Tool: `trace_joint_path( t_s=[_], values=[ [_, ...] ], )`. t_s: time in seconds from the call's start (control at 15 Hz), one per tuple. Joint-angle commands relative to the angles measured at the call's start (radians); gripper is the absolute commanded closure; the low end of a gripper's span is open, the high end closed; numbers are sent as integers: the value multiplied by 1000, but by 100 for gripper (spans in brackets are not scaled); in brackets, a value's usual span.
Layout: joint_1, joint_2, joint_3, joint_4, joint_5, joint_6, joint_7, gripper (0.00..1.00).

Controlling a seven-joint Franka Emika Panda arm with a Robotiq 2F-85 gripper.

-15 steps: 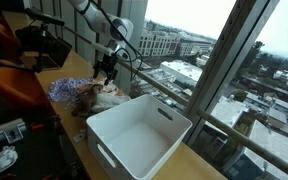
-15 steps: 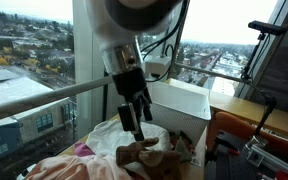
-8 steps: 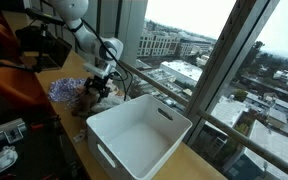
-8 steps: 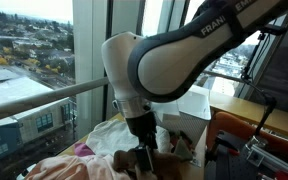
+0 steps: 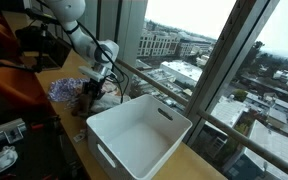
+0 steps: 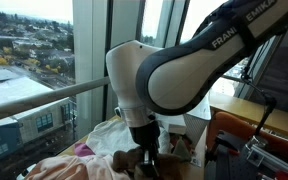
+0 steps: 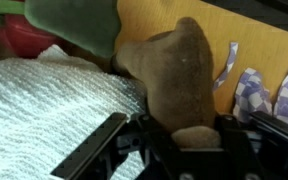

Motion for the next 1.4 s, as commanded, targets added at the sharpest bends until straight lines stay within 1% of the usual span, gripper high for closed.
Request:
trace_joint_path(
  t_s=[0.0,0.13,0.2,0.27,0.33,0.4,0.6,0.73,1.0,1.33],
  values=[
    [1,-99,3,-47,4,-19,12,85],
    [-8,-164,4,-52,14,-47,14,98],
    [-12,-195,0,-52,12,-57,14,99],
    [-19,-223,-8,-41,9,-77,13,95],
    [-27,-251,-15,-32,6,-97,12,98],
    [-38,-277,-25,-23,2,-113,10,97],
    [-86,-345,-62,9,-8,-152,-1,96],
    [-121,-367,-91,40,-21,-154,-1,96],
    [-174,-353,-132,83,-47,-112,-6,96],
    [-197,-243,-161,78,-86,-39,17,96]
  ],
)
